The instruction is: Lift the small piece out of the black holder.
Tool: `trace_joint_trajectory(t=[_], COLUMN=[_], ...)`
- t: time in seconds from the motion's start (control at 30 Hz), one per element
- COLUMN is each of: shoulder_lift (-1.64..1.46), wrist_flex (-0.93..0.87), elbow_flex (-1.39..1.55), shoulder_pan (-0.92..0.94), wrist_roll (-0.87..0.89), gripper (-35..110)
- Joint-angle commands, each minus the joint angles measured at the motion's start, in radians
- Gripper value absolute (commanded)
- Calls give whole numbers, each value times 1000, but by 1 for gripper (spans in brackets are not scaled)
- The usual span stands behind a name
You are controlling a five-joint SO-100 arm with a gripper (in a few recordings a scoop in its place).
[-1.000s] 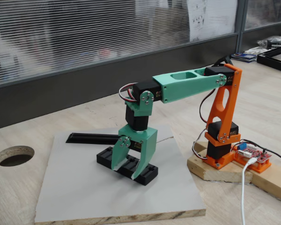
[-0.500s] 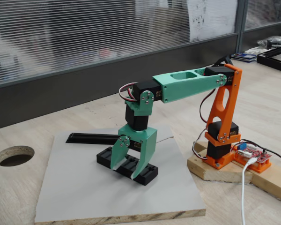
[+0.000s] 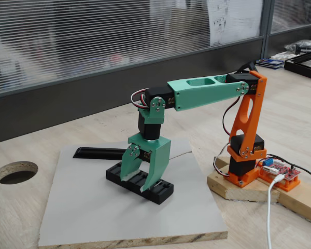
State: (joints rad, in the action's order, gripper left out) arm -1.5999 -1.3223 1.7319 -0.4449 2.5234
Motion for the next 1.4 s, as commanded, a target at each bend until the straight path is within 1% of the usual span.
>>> trace_joint_trajectory(t=[0.0,0.57,0.77,1.37], shoulder_lift=[-15,20,20,20], wrist_flex=[3,5,5,0], elbow_flex=[-5,-17,-17,-9], shoulder_pan=[-15,-17,-17,-18], wrist_roll=[15,17,120,95], gripper=[42,42,42,42])
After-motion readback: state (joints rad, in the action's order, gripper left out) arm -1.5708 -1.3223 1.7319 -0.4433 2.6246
